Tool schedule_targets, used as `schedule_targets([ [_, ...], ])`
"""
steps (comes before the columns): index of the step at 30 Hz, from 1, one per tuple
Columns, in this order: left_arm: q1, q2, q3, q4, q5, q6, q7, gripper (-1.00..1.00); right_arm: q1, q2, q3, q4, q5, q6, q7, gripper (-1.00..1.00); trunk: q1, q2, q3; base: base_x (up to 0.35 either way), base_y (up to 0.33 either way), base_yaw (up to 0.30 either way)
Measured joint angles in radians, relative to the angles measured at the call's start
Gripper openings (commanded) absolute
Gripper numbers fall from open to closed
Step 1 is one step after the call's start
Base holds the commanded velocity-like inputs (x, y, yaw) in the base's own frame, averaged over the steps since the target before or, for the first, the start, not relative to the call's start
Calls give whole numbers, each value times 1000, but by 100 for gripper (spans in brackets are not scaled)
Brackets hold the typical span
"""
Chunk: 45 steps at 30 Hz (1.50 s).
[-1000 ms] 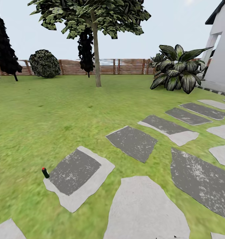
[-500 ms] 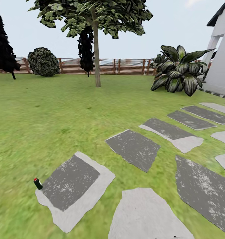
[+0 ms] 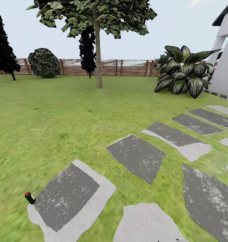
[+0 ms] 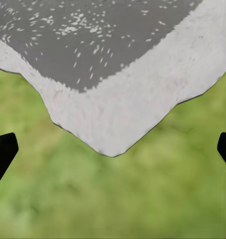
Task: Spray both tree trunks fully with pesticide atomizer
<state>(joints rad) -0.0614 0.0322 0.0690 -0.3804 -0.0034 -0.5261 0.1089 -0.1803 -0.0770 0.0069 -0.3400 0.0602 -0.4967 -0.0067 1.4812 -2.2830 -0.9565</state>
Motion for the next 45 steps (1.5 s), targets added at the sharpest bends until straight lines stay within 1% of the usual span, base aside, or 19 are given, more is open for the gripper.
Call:
schedule_targets([
  [7, 0, 0, 0, 0, 0, 0, 0, 100, 1, 0, 0, 0, 0, -2, -1, 100, 0, 0, 0, 216, -72, 97],
  [18, 0, 0, 0, 0, 1, -1, 0, 100, 1, 0, -1, -1, 0, -2, -1, 100, 0, 0, 0, 191, -69, 269],
  [24, 2, 0, 0, -1, 2, -3, 0, 100, 0, -1, -1, -1, 0, -2, -1, 100, 0, 0, 0, 60, -13, 260],
  [34, 3, 0, 1, -2, 2, -6, 0, 100, 0, 0, 0, -4, 0, -2, 2, 100, 0, 0, 0, 2, 1, 22],
  [45, 3, 0, 2, -2, 6, -4, 0, 100, -1, 0, -1, -1, 0, -2, 2, 100, 0, 0, 0, 0, 280, 0],
])
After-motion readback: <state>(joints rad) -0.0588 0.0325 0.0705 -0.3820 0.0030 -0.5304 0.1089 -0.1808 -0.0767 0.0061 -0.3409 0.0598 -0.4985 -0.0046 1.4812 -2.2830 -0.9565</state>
